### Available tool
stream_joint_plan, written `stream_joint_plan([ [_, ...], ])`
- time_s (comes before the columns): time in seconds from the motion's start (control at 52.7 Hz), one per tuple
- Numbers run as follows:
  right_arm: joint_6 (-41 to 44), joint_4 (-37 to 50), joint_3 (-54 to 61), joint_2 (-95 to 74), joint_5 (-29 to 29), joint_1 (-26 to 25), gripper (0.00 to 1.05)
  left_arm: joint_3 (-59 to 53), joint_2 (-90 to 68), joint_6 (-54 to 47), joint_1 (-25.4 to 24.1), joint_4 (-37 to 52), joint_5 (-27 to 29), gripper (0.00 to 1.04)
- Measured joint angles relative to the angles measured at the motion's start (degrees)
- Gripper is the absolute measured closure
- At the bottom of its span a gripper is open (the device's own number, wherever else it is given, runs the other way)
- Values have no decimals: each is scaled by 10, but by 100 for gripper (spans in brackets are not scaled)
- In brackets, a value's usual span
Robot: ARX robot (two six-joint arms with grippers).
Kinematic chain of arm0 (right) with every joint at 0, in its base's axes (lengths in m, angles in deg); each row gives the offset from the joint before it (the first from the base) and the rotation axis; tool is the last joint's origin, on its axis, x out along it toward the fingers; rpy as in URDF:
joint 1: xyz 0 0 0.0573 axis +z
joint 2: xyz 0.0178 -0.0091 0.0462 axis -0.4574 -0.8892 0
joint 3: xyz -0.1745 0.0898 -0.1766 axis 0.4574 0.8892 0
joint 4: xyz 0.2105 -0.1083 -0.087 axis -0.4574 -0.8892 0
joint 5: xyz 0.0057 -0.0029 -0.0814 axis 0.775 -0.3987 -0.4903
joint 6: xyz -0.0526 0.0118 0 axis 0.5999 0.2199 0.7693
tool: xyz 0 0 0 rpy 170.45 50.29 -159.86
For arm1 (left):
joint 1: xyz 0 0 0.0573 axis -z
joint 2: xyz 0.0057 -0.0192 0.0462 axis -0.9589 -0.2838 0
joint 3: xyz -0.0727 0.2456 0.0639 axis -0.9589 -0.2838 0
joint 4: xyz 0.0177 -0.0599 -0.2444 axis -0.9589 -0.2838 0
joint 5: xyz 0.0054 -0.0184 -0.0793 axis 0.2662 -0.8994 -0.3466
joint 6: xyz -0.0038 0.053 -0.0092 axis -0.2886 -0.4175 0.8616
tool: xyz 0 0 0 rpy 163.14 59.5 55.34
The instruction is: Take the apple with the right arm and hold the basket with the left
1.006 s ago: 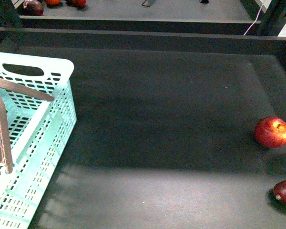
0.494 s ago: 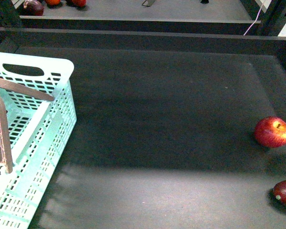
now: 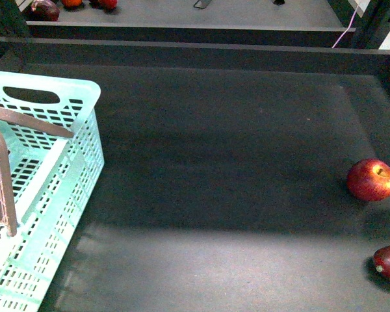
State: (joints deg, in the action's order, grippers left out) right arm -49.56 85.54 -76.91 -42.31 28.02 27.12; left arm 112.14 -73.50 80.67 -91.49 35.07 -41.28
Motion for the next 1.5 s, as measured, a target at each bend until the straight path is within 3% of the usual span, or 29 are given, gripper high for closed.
stream_joint_plan([
  [0.304, 0, 0, 0, 0, 0, 0, 9, 64, -95, 18, 30, -2, 29, 9],
  [0.456, 0, 0, 0, 0, 0, 0, 9, 83, -110, 16, 40, -23, 50, 43],
  [0.665, 0, 0, 0, 0, 0, 0, 9, 99, -130, 24, 40, -38, 64, 77],
  [0.778, 0, 0, 0, 0, 0, 0, 9, 109, -130, 44, 42, -44, 56, 90],
  [1.063, 0, 0, 0, 0, 0, 0, 9, 99, -78, 29, 77, -63, 48, 90],
  [1.5, 0, 0, 0, 0, 0, 0, 9, 117, 52, 54, 228, -118, 48, 90],
])
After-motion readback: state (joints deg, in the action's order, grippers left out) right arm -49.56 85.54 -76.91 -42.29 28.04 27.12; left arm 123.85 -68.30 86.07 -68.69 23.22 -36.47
